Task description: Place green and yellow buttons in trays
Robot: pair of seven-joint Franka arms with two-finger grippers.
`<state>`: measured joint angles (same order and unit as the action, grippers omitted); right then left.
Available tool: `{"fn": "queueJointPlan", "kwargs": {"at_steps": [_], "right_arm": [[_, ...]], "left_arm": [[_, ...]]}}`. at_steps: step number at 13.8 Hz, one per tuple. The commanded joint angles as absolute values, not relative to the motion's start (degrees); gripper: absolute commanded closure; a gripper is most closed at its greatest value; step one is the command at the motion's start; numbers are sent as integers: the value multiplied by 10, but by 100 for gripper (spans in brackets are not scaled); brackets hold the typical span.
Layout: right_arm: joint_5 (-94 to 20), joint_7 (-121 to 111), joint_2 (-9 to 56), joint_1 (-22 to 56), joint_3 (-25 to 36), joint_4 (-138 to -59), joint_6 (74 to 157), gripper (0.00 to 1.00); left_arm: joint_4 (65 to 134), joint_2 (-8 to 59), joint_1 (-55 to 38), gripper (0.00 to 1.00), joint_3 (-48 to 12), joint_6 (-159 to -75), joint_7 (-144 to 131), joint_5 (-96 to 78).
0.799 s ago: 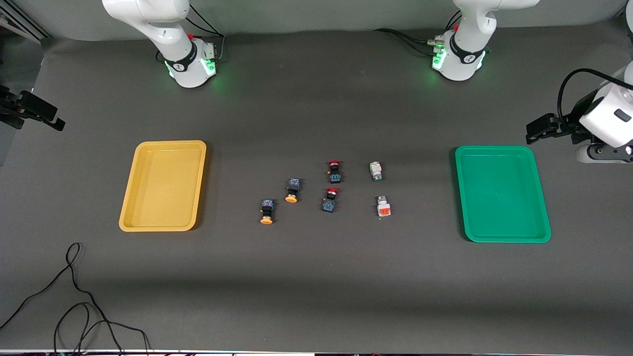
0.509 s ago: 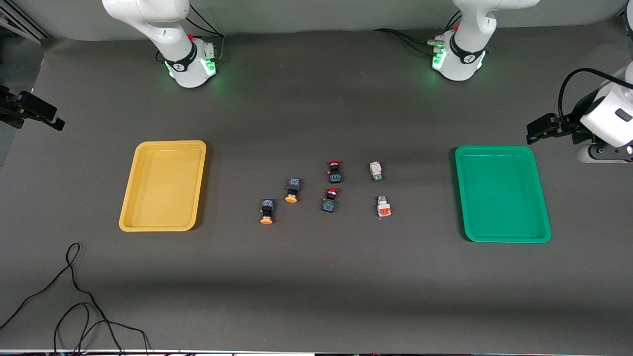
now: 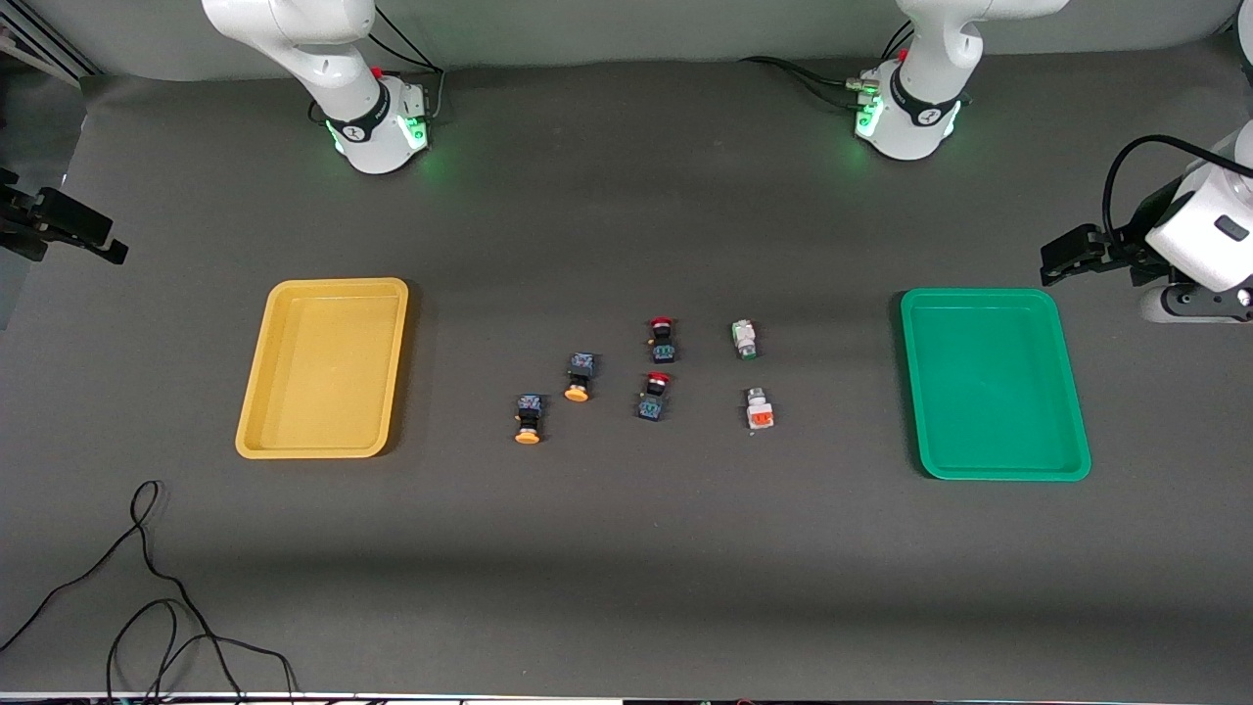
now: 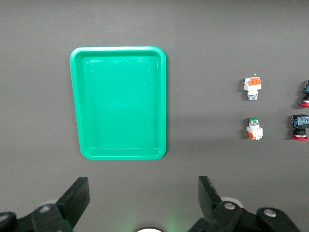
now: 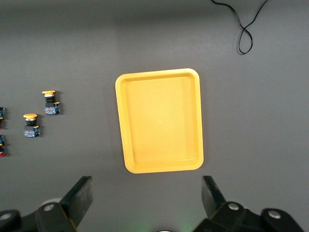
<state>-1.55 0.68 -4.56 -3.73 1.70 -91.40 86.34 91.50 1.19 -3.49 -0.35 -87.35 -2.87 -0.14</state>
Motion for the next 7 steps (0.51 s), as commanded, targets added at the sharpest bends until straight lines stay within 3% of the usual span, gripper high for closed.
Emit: {"fn": "queueJointPlan", "kwargs": {"at_steps": [1, 7], "right_arm": [[-25, -4, -25, -36, 18, -901, 851, 0], [-22, -11, -17, -18, 18, -896, 831, 0]], "left_arm": [[913, 9, -41, 0, 1, -866, -32, 3], [953, 4, -61, 0, -10, -878, -33, -2]]}}
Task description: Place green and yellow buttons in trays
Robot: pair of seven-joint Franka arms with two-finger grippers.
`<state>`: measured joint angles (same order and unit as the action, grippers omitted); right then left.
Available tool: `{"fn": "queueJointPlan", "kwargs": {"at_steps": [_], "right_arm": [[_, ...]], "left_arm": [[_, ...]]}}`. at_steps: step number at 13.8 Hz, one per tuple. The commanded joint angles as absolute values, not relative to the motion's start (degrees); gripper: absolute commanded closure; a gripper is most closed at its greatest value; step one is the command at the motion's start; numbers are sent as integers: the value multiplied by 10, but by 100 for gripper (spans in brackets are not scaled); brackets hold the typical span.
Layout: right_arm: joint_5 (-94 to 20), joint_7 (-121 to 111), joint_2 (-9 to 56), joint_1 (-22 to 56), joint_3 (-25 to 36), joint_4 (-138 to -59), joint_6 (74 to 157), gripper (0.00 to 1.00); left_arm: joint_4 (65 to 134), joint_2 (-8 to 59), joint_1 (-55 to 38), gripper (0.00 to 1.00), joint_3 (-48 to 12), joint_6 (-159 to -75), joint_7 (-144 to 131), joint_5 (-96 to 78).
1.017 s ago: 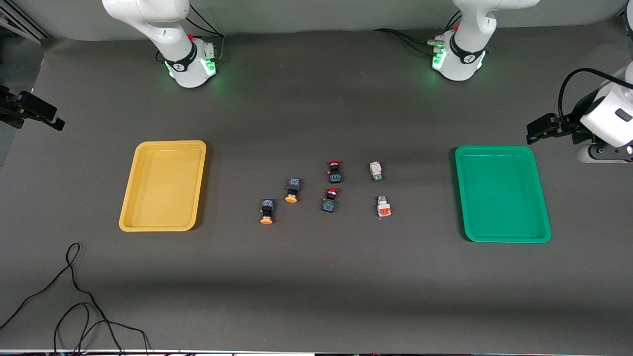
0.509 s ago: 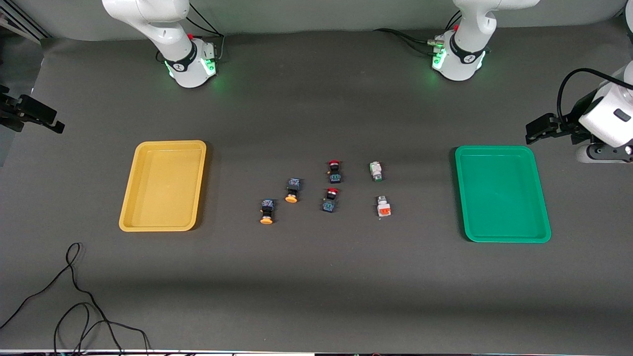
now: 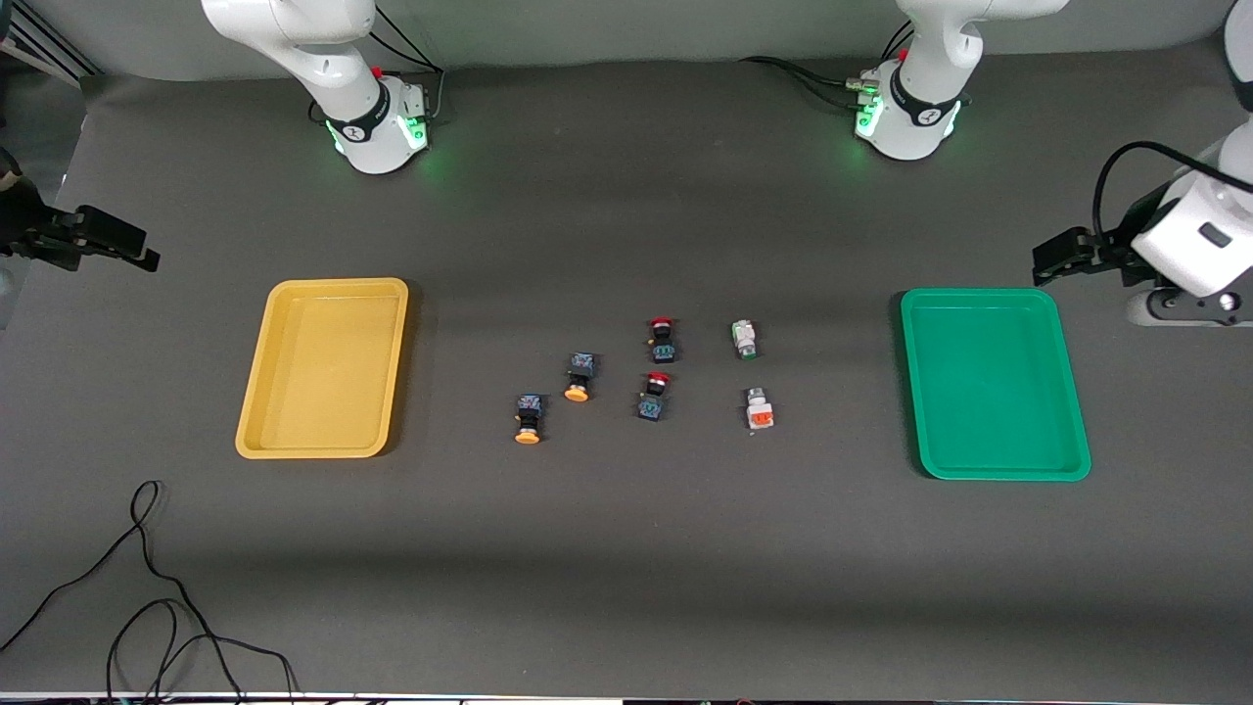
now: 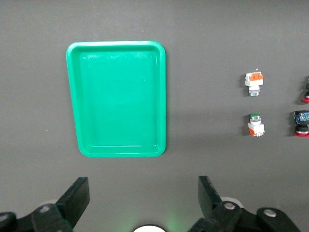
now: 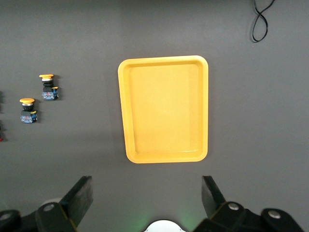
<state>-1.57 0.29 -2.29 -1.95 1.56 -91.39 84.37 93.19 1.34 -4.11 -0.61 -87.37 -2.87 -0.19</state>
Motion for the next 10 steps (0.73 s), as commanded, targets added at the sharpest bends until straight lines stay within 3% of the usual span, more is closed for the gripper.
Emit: {"fn": "queueJointPlan", "kwargs": {"at_steps": [1, 10], "right_arm": [[-22, -12, -16, -18, 18, -896, 831, 0], [-28, -5, -12, -16, 18, -901, 810, 0]], "left_arm": [[962, 4, -70, 0, -11, -885, -39, -5], [1041, 5, -263, 0, -15, -1009, -302, -28]]}}
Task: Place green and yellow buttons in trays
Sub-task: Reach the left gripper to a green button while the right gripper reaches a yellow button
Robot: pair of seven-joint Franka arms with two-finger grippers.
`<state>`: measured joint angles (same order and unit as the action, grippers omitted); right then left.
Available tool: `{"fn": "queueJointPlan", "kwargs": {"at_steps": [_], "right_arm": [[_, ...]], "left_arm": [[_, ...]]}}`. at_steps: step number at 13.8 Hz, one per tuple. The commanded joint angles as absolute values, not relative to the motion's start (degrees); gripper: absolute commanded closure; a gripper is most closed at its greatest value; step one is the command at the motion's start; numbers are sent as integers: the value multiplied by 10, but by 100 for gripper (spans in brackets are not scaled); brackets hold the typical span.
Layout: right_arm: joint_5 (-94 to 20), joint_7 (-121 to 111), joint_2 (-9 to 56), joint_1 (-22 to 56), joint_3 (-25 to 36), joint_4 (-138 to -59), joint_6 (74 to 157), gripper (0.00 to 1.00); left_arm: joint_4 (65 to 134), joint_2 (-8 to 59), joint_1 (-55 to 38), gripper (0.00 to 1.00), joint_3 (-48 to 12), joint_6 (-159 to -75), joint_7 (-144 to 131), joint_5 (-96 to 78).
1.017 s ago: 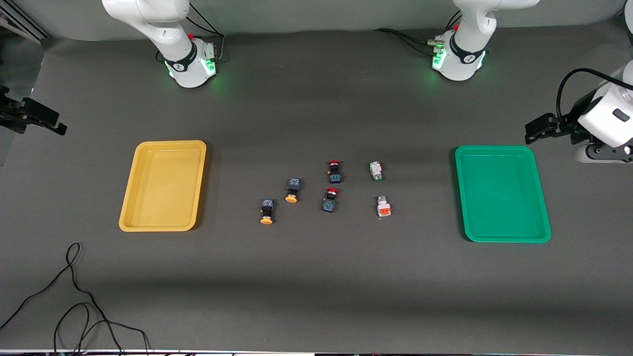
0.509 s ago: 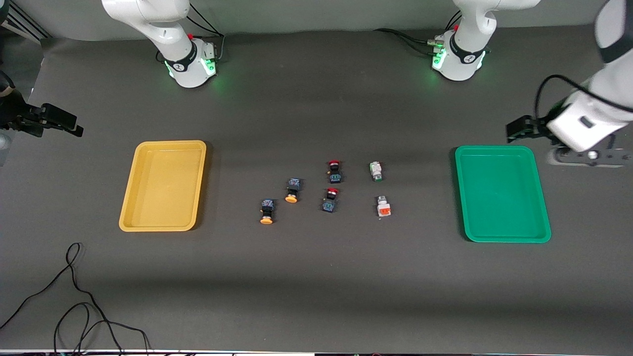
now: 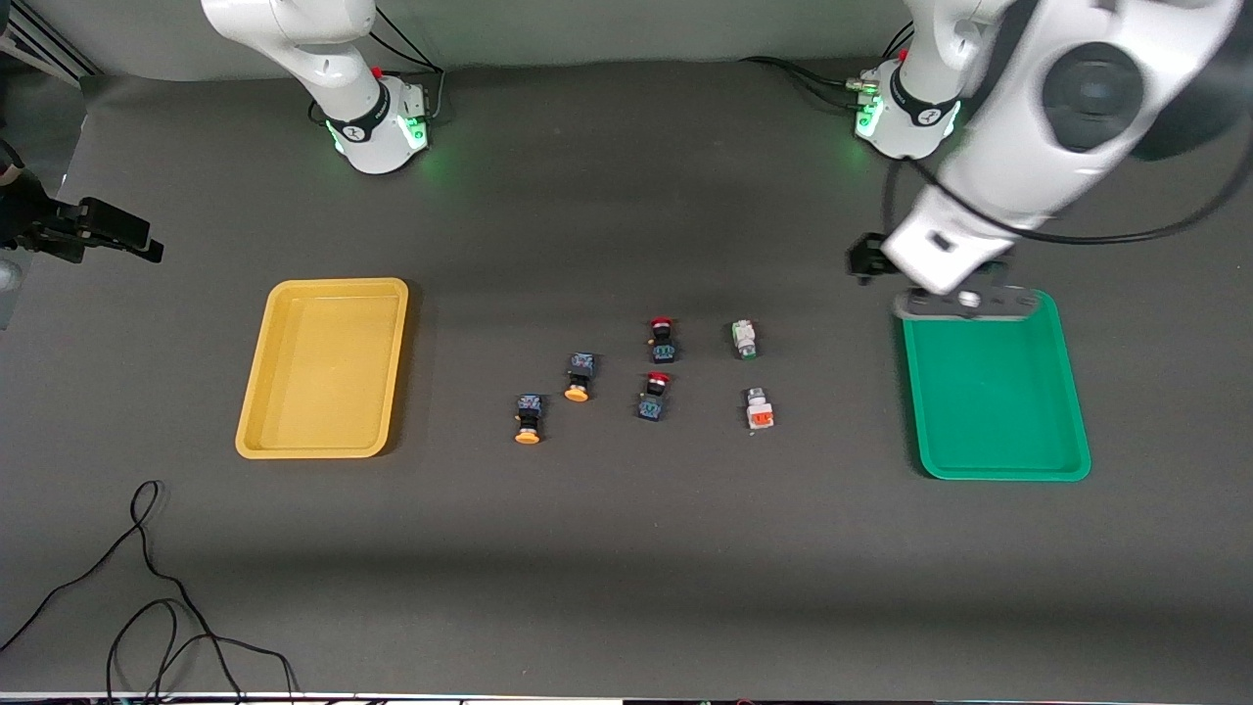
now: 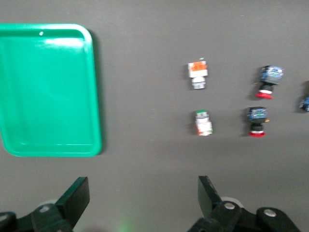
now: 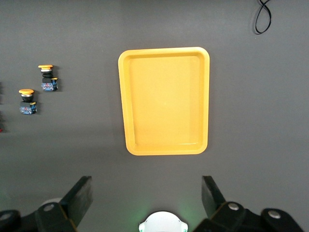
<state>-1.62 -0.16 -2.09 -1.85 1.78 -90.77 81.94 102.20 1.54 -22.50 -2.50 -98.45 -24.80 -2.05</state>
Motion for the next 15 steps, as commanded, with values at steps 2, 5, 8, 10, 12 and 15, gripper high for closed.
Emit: {"fn": "queueJointPlan", "kwargs": {"at_steps": [2, 5, 8, 10, 12, 15], "right_arm": [[-28, -3, -7, 7, 18, -902, 811, 0], [-28, -2, 7, 25, 18, -902, 812, 0], [-27, 66, 20, 61, 18, -901, 821, 0], [-27, 102, 33, 85, 18, -903, 830, 0], [-27, 105, 46, 100, 18, -905, 843, 0], [-27, 150, 74, 129, 18, -910, 884, 0]], "left_arm": [[1041, 11, -306, 0, -15, -1026, -357, -27], [1043, 20, -343, 0, -15, -1047, -408, -26], [1060, 26, -347, 0, -15, -1064, -408, -26], [1112, 28, -348, 0, -15, -1116, -409, -25], [1157, 45, -353, 0, -15, -1184, -409, -22], [1165, 117, -359, 0, -15, -1251, -409, -16]]}}
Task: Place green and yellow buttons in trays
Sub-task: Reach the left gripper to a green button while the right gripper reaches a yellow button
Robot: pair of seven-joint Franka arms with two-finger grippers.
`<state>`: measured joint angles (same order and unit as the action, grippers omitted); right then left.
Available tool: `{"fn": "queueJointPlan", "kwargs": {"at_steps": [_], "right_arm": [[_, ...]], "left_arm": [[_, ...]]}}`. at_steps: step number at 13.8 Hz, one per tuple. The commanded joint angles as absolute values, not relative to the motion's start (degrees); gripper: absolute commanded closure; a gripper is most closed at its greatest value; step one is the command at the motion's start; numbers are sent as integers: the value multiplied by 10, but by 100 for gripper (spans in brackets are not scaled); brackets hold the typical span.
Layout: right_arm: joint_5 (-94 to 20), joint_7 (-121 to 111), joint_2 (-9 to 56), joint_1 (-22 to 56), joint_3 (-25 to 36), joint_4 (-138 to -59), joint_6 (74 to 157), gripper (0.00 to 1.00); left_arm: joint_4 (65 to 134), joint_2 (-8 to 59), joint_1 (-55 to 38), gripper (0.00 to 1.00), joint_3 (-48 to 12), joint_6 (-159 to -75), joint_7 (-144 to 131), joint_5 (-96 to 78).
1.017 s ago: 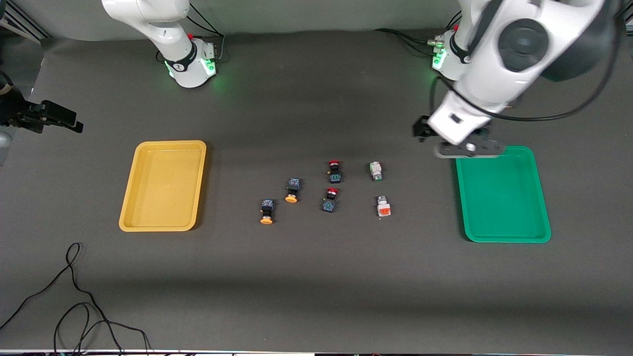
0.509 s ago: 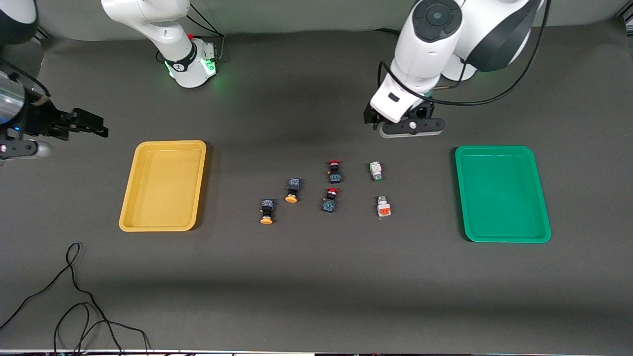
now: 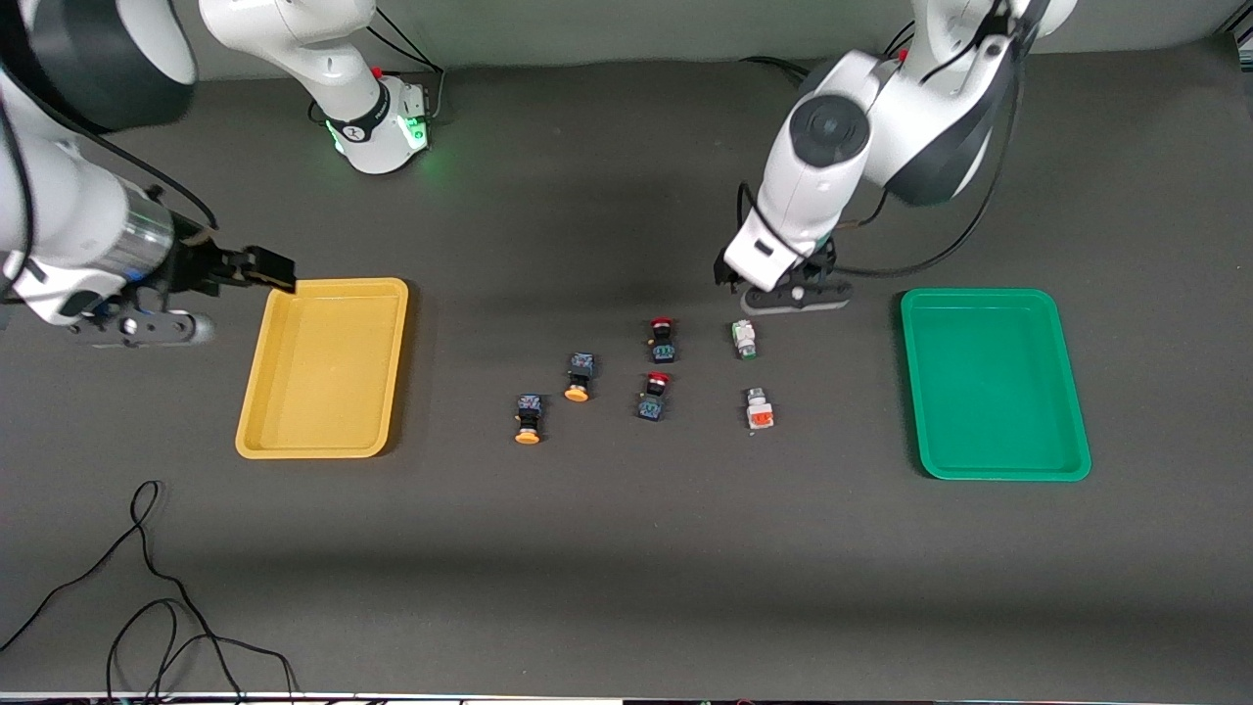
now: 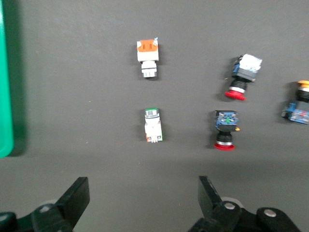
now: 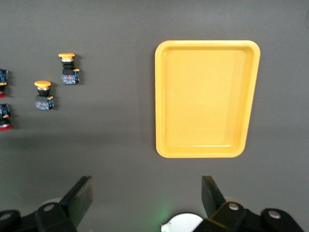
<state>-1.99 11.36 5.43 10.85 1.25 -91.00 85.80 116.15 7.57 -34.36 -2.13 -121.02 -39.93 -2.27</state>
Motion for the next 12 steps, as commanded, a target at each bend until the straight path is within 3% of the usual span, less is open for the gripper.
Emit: {"fn": "queueJointPlan", "kwargs": {"at_steps": [1, 6, 10, 12], "right_arm": [[-27, 163, 88, 138, 18, -910, 897, 0], [-27, 245, 168, 201, 18, -911, 973, 0], [-29, 246, 231, 224, 18, -924, 1033, 0], [-60, 264, 257, 237, 18, -936, 1086, 0]], "left_arm": [[1171, 140, -361, 0, -15, -1284, -409, -13], [1220, 210, -364, 0, -15, -1405, -409, -8], [1223, 243, -364, 1, -15, -1434, -409, -8], [1223, 249, -364, 7, -15, -1435, -409, -8]]}}
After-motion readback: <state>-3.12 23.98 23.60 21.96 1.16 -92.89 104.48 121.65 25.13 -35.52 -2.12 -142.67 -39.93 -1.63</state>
